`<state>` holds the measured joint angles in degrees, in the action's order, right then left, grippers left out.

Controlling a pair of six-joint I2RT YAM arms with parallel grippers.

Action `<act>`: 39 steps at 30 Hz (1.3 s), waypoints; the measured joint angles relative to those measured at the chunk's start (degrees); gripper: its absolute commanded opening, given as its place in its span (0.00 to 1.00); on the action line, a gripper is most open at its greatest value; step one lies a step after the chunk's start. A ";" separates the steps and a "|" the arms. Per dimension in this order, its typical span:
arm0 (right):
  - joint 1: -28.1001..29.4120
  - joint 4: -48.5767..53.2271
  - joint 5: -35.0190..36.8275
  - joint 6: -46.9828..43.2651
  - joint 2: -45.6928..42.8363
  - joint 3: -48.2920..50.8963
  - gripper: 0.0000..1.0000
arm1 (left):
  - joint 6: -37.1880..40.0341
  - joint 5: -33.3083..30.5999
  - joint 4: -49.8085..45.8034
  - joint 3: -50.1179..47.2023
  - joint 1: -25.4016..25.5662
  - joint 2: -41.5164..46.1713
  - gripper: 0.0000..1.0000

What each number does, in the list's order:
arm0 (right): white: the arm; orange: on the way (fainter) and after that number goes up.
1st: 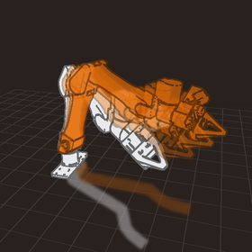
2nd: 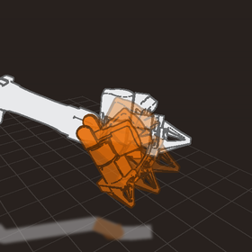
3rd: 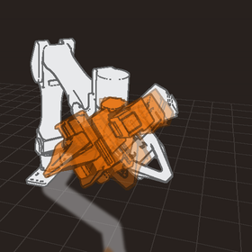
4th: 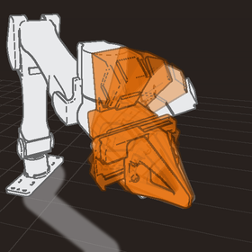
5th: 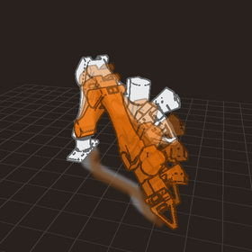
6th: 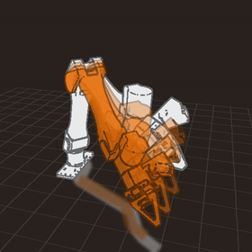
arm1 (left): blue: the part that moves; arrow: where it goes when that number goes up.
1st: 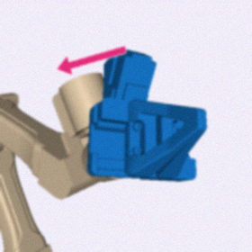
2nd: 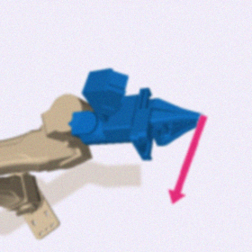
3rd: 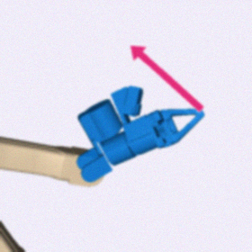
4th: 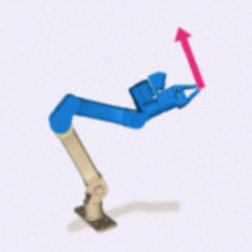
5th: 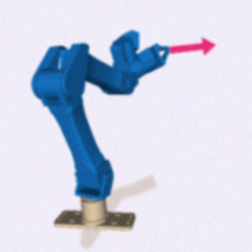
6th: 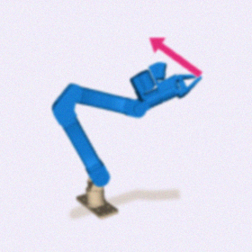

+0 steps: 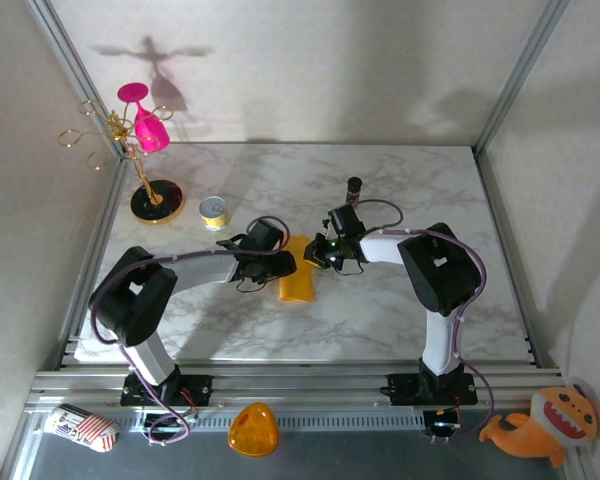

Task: Fold a paper plane with a square sheet of paper (pick it up from the middle)

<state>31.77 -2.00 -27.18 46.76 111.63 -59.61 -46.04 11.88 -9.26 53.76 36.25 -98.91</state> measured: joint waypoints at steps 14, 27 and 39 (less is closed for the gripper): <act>-1.79 -0.09 0.42 0.39 -6.47 1.70 0.33 | -4.74 -4.07 -1.20 1.27 0.70 -2.38 0.41; -3.93 -0.20 3.65 -0.92 -8.76 3.65 0.35 | -7.82 -5.33 -1.05 1.22 0.85 -2.93 0.41; -3.85 -0.28 3.58 -2.47 -8.74 3.80 0.34 | -7.08 -5.79 -1.40 1.66 1.20 -3.50 0.43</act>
<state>27.92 -2.28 -23.59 44.29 102.89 -55.81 -53.12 6.09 -10.66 55.42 37.45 -102.41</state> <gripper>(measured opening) 0.340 0.426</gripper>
